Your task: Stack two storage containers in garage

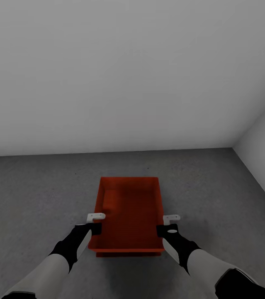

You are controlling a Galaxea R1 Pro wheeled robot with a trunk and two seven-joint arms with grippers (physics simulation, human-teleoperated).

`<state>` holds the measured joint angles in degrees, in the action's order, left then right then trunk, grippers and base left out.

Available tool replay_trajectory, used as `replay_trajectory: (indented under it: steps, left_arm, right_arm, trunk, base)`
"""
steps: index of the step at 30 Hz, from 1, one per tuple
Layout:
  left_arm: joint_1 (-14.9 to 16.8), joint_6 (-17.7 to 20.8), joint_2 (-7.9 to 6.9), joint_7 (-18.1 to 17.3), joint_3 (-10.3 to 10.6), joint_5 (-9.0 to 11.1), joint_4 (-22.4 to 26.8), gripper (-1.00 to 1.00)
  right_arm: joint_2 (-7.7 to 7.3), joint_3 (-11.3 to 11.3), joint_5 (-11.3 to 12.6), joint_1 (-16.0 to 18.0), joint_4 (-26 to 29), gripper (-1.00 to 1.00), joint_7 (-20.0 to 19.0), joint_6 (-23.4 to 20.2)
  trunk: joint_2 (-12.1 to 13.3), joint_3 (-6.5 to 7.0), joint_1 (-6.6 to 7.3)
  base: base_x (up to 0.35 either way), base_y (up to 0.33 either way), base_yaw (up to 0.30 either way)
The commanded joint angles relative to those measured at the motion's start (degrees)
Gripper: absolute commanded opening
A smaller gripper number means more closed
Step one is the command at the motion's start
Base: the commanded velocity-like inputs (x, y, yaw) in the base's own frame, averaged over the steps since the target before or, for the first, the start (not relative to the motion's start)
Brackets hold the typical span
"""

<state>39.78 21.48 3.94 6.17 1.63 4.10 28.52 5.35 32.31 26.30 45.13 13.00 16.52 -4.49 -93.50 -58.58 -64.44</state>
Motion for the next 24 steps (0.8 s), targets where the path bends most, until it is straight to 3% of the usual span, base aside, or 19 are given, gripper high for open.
replay_trajectory:
  steps: [1, 24]
  left_arm:
    - [0.03, 0.4, 0.37, 0.68, -0.61, -0.76, 0.92, -1.0]
    - [0.03, 0.37, 0.2, 0.71, -0.59, -0.76, 0.64, -1.0]
  right_arm:
    - [0.02, 0.3, 1.21, -0.04, -0.17, -1.0, 5.95, -0.54]
    - [0.01, 0.47, 0.82, -0.04, -0.16, -1.0, 5.62, -0.59]
  trunk:
    - [-0.01, -0.04, 0.0]
    - [-0.01, -0.04, 0.0]
  base:
    - [0.0, 0.0, 0.0]
    - [0.0, 0.0, 0.0]
